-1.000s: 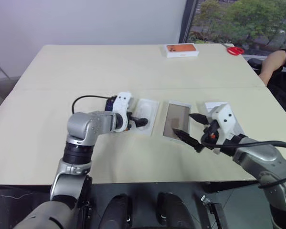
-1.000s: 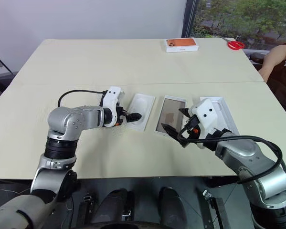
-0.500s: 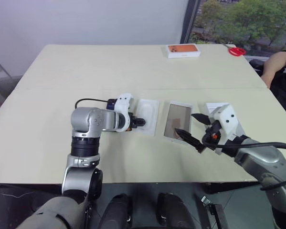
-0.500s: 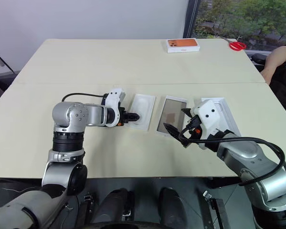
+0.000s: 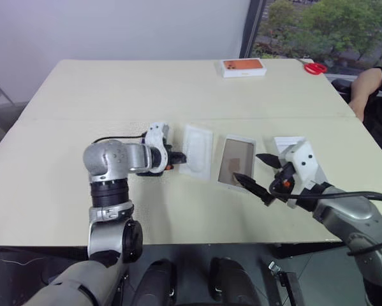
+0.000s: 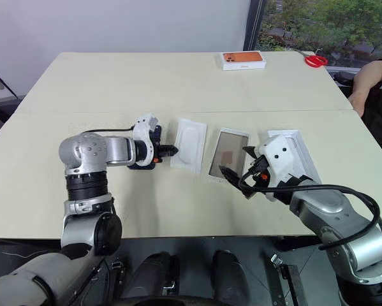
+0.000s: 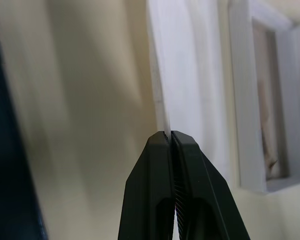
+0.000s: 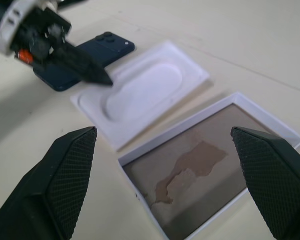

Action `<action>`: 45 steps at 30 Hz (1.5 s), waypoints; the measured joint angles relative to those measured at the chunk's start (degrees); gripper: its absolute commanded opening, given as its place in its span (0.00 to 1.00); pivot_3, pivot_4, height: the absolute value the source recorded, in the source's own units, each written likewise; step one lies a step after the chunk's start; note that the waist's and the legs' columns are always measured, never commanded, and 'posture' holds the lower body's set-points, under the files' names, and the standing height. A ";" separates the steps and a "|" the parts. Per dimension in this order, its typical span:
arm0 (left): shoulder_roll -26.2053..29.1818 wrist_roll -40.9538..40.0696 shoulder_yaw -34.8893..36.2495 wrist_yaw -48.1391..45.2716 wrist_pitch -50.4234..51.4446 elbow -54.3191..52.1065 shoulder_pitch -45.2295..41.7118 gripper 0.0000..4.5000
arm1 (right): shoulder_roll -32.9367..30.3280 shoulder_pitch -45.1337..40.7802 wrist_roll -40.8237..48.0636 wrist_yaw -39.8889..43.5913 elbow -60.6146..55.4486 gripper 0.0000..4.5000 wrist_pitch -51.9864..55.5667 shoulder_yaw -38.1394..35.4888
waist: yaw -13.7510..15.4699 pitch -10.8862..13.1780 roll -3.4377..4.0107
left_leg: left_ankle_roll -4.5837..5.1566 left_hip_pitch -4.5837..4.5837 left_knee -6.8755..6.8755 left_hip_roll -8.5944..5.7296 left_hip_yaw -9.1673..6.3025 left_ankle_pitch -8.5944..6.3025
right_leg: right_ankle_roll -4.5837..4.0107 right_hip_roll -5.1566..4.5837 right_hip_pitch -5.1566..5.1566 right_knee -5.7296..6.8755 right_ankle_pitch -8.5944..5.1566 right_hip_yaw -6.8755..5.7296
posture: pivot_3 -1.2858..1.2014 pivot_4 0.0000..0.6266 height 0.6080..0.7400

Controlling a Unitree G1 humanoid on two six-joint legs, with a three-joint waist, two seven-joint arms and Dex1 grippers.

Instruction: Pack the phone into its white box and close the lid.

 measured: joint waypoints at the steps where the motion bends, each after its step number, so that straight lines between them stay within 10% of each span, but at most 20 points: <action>1: 0.00 -0.24 1.42 -0.28 0.14 -0.01 -0.47 0.01 | -0.14 0.22 -0.02 0.05 0.00 1.00 -0.01 -0.07 | 0.00 0.00 0.00 | 0.00 -0.01 0.00 0.00 0.00 0.00 | 0.00 0.00 0.00 0.00 0.00 0.00 | 0.52 0.24 1.00; 17: -12.99 -7.81 5.22 4.20 1.23 4.23 -5.34 0.01 | -4.96 3.41 -3.38 3.20 4.10 1.00 -3.04 -8.66 | -0.07 0.03 -0.06 | 0.01 -0.01 0.03 -0.06 0.01 0.00 | 0.01 -0.02 0.03 -0.03 0.00 0.01 | 0.52 0.24 1.00; 35: -13.63 -6.95 1.86 7.57 1.21 10.15 -5.87 0.01 | -4.46 4.25 -4.49 3.29 4.13 1.00 -3.33 -9.51 | 0.10 0.03 -0.06 | 0.01 -0.01 0.02 -0.04 0.00 0.00 | 0.01 0.03 0.03 -0.04 -0.01 0.01 | 0.52 0.24 1.00; 45: -13.59 -7.16 1.30 6.15 1.16 10.97 -5.87 0.97 | -3.61 3.51 -4.50 2.83 4.13 1.00 -3.32 -7.93 | 0.09 0.03 -0.06 | 0.01 -0.01 0.02 -0.04 0.00 0.00 | 0.01 0.02 0.03 -0.03 -0.01 0.01 | 0.52 0.24 1.00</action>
